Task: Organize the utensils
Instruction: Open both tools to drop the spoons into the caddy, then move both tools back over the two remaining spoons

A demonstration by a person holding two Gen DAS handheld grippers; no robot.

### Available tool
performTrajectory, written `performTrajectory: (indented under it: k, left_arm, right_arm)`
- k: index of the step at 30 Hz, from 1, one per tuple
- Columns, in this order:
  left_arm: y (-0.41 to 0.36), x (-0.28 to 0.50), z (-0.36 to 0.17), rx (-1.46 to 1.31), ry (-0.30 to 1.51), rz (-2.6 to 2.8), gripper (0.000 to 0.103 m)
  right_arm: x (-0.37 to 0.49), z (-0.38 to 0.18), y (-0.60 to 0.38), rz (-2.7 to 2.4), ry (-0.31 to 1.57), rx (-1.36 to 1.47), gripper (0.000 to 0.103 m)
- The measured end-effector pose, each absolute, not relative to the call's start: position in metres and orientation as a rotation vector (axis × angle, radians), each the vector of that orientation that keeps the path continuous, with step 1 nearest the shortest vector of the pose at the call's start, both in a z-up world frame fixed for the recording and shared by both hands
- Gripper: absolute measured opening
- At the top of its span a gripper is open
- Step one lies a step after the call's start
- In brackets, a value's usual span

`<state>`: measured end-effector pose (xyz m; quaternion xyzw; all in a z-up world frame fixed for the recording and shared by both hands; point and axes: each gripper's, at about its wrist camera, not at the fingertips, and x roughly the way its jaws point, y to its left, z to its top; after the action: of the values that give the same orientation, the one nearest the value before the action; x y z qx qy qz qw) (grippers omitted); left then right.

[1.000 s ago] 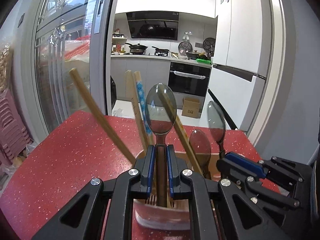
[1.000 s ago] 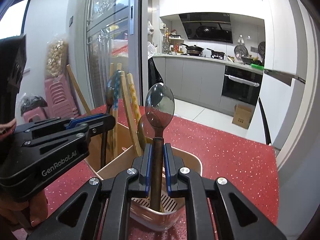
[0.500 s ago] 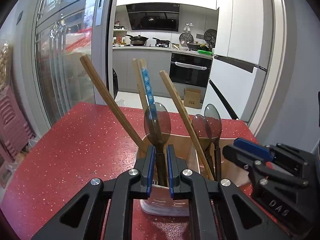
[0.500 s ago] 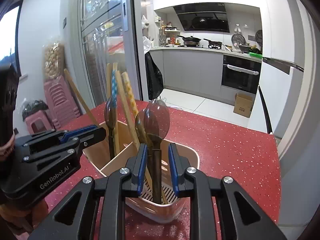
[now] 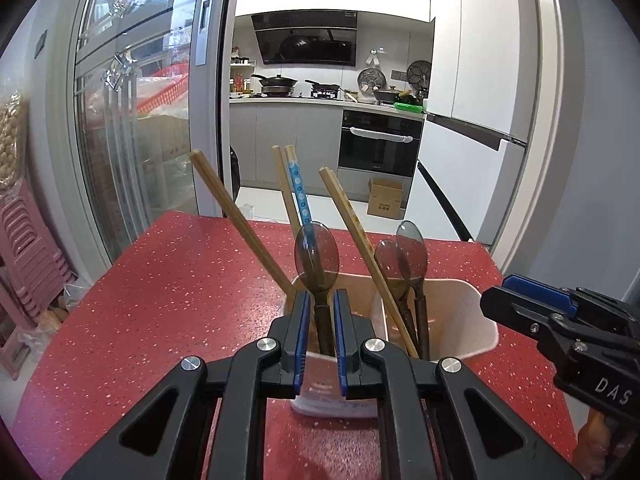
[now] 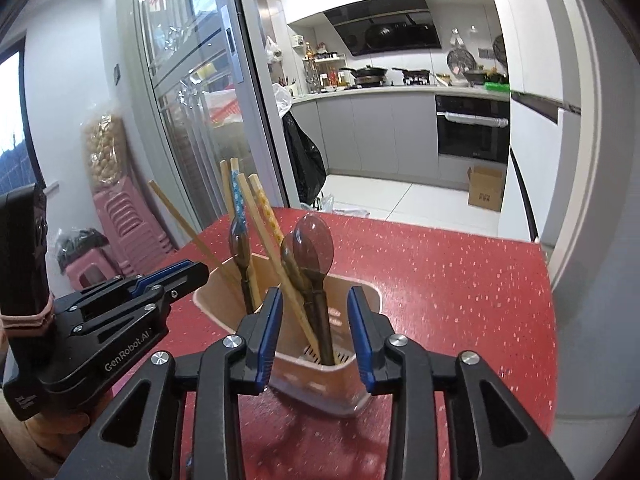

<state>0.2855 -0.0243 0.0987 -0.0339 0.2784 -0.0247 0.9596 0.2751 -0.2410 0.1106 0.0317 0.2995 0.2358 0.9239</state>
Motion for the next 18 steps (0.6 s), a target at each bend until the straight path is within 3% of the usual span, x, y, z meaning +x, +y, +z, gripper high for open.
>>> performTrajectory:
  k: [4,18]
  left_arm:
    - [-0.022,0.269,0.102,-0.064,0.576,-0.040,0.039]
    - [0.001,0.198,0.079,-0.072,0.725,-0.001,0.039]
  right_arm:
    - [0.263,0.113,-0.246,0.479,0.644,0.086,0.045]
    - [0.199,0.096,-0.249,0.445,0.780,0.106,0.052]
